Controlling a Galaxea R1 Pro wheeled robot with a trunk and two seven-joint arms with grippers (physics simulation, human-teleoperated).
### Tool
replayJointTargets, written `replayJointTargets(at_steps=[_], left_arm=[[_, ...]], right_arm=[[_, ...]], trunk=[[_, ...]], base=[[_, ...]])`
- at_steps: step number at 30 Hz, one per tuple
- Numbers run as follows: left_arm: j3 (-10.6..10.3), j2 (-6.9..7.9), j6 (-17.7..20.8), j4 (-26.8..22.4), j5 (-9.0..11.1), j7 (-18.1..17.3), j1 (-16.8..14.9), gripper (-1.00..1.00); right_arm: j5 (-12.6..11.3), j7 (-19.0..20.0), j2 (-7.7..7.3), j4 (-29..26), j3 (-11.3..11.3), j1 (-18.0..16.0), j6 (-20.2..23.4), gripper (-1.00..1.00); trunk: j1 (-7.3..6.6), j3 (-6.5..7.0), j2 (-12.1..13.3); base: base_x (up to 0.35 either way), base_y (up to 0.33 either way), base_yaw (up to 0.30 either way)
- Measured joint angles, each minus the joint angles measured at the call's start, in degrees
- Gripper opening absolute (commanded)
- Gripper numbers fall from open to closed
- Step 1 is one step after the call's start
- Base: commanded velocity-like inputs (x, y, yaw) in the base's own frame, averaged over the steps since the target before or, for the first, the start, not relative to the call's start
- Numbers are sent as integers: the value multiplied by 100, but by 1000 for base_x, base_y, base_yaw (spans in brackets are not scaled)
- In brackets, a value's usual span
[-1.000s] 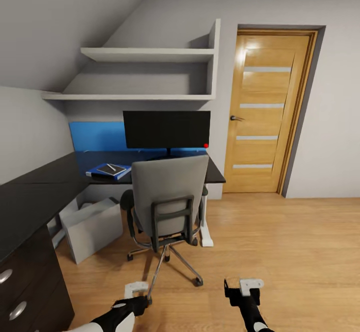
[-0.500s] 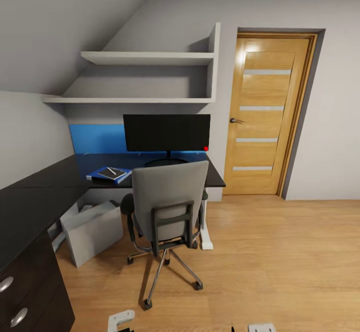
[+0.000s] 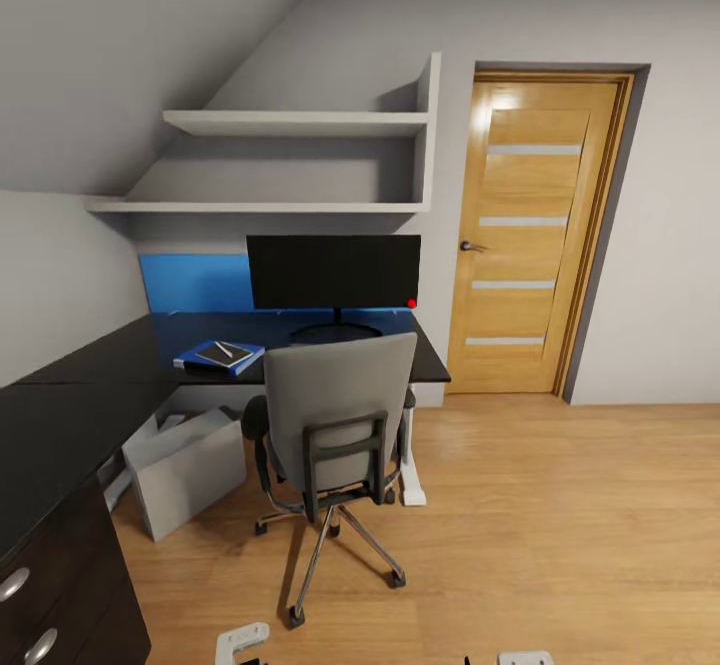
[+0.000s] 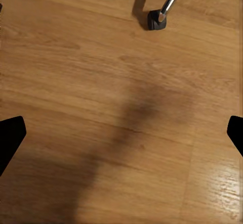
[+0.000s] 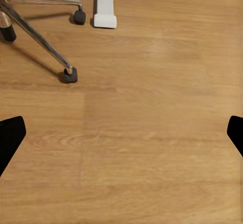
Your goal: In the bedroom, organize the workspace by keeping the computer under the desk, ensuring the monitor is on the desk, placing the keyboard on the desk next to the monitor, placing the mouse on the desk next to the keyboard, moving the folder from the swivel chair onto the desk next to the mouse, stacking the notebook on top of the folder with the pen on top of the notebook, and positioning the swivel chair next to the desk.
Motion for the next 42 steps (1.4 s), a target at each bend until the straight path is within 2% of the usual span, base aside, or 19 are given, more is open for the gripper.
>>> replayJointTargets(at_steps=[8, 42], left_arm=[[8, 60, -19, 0, 1, -4, 0, 100], [-19, 29, -11, 0, -13, -10, 0, 100]], right_arm=[[0, 0, -1, 0, 0, 0, 0, 100], [-1, 0, -1, 0, 0, 0, 0, 100]], trunk=[[-176, 144, 321], [-923, 754, 1685]], base=[[0, 0, 0], [0, 0, 0]])
